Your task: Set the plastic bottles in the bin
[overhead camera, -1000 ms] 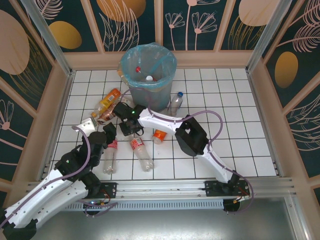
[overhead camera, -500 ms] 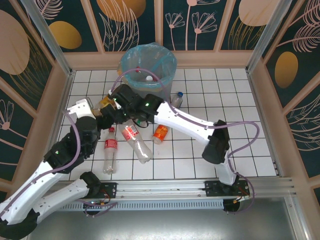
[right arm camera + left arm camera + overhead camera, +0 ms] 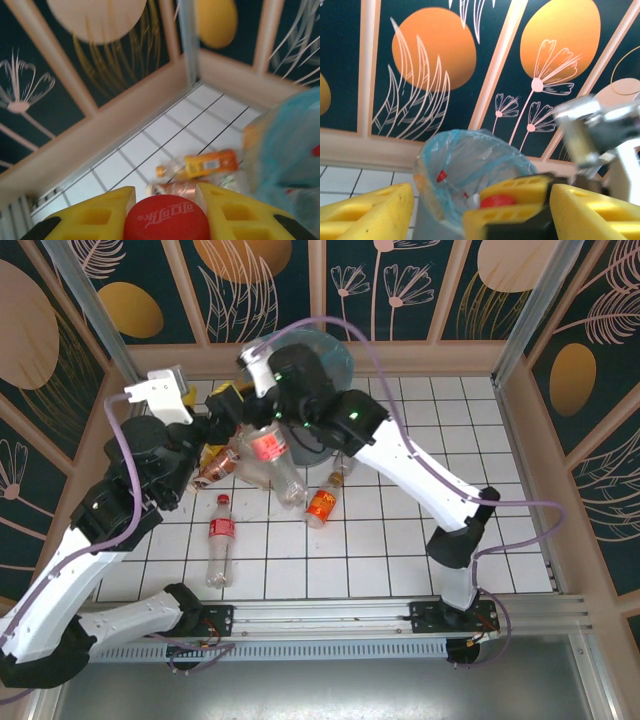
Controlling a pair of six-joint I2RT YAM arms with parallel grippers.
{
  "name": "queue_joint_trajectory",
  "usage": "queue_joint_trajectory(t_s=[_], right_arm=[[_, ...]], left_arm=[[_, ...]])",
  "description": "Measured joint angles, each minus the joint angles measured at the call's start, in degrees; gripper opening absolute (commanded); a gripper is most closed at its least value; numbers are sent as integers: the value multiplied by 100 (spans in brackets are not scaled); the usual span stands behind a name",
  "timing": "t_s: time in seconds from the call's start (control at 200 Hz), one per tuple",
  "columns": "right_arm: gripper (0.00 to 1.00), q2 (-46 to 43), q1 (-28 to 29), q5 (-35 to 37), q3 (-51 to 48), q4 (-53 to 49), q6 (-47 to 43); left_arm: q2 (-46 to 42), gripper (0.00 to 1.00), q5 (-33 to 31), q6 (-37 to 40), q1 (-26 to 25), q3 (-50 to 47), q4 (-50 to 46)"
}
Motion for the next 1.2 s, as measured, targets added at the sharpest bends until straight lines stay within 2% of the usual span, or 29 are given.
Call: queue_joint_trajectory(t_s=[0.145,0.31,0.41,0.515,0.676,0.851,1.051,1.201], right_arm=[[0,-643,-505,195,-411,986,-131],[0,-1460,-1117,505,-1692,2879,-367],[0,-1473,-1412,577,-2203,4035,-533],[0,-1084,-1670,509,-2271,4861,-643],[0,-234,-2028,52,-2225,5709,-632],[0,603,-2358,-929,-2083,6057,-52],[0,664,-2404,-1886,-2332,6798,332],[0,664,-2393,-2205,-2446,7077,476]], left_arm=[[389,70,98,295,0,417,240],[848,70,247,501,0,933,479],[1034,70,350,546,0,1058,592],[1161,70,433,553,0,1067,608],[1222,70,525,531,0,927,629],[1220,71,538,428,0,564,649],[1209,71,535,358,0,188,649],[1158,71,535,328,0,44,664]])
